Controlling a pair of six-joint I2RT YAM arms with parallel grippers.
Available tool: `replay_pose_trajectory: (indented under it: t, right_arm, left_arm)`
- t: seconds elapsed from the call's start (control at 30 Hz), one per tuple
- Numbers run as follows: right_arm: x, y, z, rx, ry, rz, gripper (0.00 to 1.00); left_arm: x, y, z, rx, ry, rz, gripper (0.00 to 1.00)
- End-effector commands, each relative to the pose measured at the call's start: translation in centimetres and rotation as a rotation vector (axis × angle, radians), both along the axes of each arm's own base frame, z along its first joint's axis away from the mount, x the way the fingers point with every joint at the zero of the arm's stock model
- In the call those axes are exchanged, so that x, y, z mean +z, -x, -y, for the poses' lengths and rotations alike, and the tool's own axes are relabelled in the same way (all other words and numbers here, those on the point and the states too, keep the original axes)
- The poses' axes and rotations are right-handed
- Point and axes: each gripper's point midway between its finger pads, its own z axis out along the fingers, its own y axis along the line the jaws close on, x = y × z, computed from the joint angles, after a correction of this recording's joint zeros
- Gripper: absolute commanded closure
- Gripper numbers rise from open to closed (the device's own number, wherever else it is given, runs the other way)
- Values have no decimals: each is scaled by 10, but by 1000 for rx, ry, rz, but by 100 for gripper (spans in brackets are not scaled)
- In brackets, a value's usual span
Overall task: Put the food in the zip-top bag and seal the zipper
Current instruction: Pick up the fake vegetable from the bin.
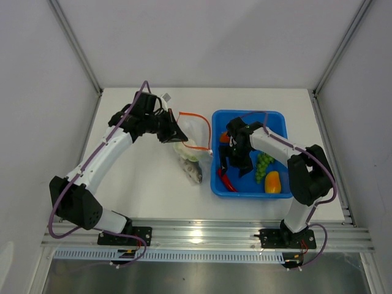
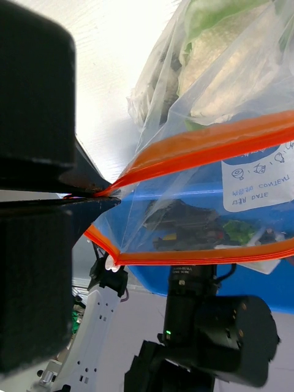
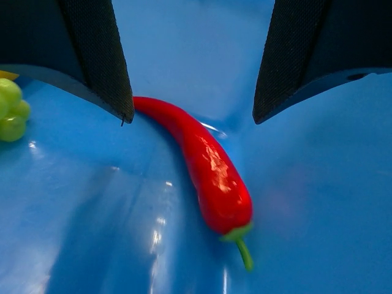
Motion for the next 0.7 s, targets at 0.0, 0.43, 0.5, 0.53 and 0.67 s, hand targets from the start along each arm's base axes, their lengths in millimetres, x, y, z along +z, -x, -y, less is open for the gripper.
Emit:
replay_pose_trajectory:
  t: [0.0,0.43,0.5,0.53,0.67]
  right_arm:
    - [-4,5,-1,11,12,18,21]
    - [-45,-2,-9,19,78,31,36]
    - [-49,-6,-8,17,102,36,50]
    - [-48,-12,-7,12,112,52,58]
    - [-36,-24,-2,6,133,100,78]
  left_arm:
    - [12,6,1,-25,14,51,99]
    - [11,12,2,-21,18,41,99]
    - [11,12,2,-19,17,40,99]
    - [13,13,2,-20,19,48,99]
    - [14,14,1,-14,14,51,99]
